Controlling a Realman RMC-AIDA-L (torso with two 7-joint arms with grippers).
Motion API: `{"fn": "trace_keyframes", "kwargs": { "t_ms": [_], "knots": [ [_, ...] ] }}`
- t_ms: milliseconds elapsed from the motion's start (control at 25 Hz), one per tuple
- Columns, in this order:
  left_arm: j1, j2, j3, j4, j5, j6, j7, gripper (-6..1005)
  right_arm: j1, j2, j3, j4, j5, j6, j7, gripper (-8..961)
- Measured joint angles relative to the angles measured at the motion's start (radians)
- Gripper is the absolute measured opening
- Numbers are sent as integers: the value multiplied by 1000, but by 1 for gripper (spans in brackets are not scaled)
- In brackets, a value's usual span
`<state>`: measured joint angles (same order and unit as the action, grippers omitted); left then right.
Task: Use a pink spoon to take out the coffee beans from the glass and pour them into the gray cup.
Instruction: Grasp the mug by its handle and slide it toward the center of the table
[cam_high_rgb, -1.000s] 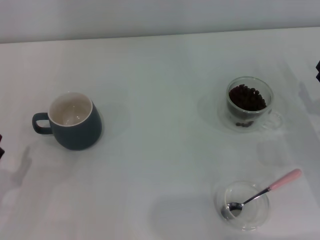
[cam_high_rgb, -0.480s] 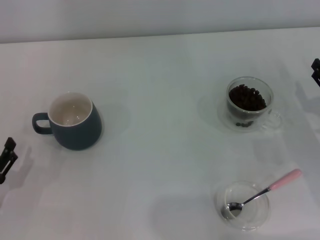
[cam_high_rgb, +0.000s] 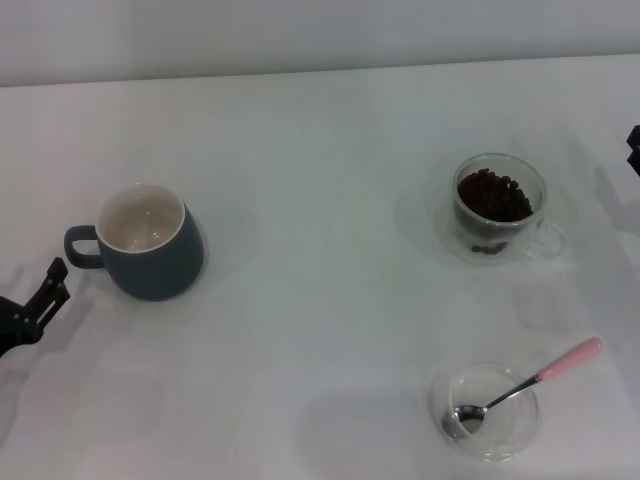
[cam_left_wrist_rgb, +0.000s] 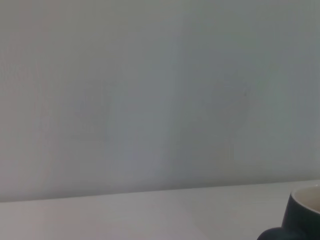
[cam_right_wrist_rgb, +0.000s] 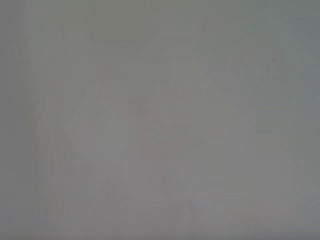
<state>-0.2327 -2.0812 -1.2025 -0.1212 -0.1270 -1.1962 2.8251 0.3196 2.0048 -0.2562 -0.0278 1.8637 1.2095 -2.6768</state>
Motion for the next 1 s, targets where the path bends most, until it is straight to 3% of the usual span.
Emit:
{"fn": "trace_keyframes", "kwargs": {
  "t_ms": [1000],
  "knots": [
    [-92, 2, 2, -4, 22, 106, 1, 783, 1, 0, 3, 0, 0, 2, 2, 676]
  ]
}}
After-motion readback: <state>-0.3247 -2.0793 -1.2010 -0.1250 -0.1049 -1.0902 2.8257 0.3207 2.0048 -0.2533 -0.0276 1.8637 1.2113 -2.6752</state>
